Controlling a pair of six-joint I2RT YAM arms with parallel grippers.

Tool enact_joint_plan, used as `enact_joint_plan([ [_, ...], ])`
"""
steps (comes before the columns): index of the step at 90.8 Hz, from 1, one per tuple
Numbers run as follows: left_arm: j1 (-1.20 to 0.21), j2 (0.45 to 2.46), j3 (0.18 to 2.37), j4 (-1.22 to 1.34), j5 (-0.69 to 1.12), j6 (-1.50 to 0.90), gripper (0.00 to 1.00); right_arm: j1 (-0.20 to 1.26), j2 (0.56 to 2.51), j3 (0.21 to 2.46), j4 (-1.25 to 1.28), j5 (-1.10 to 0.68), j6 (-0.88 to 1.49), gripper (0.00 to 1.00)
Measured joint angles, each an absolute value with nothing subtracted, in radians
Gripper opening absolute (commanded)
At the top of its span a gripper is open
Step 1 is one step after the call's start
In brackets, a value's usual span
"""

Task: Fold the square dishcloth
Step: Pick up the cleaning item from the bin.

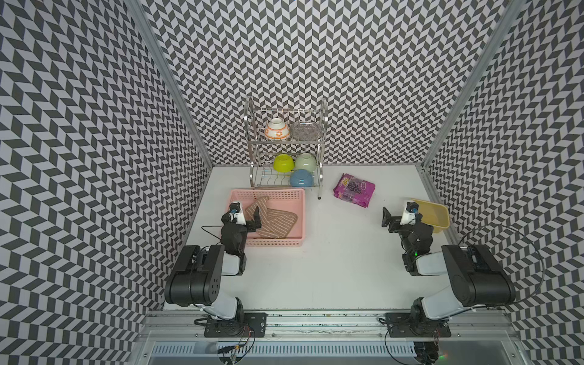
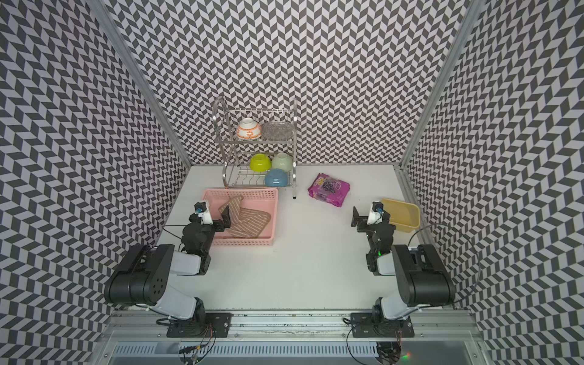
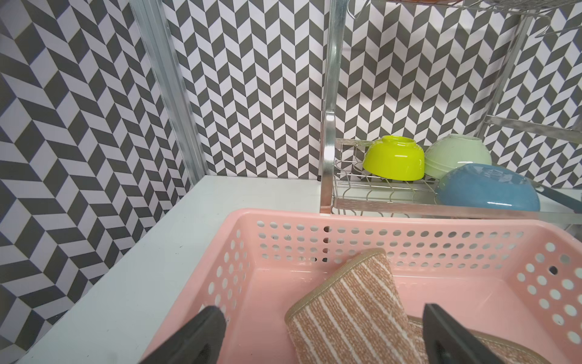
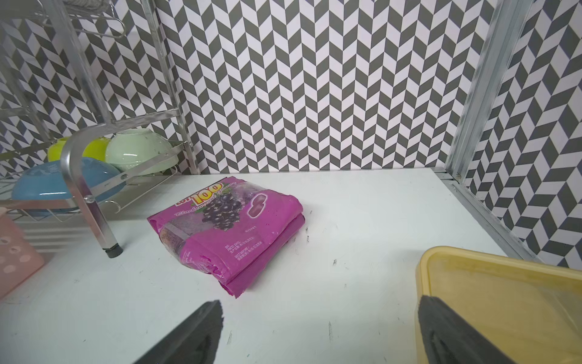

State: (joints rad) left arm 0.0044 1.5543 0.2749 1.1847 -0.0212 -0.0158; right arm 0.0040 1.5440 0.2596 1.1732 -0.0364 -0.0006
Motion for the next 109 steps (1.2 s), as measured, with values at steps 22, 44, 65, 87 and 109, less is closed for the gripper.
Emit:
enact_joint_plan([
  [22, 0.004, 1.554, 0.275, 1.185, -0.021, -0.016, 1.0, 0.004, 1.544, 0.259, 1.173, -0.036, -0.001, 1.0],
  [44, 0.004, 1.554, 0.275, 1.185, -0.021, -0.016, 1.0, 0.004, 1.544, 0.26, 1.173, -0.036, -0.001, 1.0],
  [65, 0.004, 1.554, 0.275, 1.185, -0.021, -0.016, 1.0, 0.004, 1.544, 0.261, 1.17, -0.036, -0.001, 1.0],
  [87, 0.005, 1.506, 0.318, 1.073, -0.02, -0.017, 1.0, 0.004, 1.477, 0.33, 1.033, -0.01, 0.003, 1.0],
  [109, 0.004, 1.317, 0.378, 0.871, -0.039, -0.084, 1.0, 0.004, 1.367, 0.395, 0.872, 0.092, 0.061, 1.0],
])
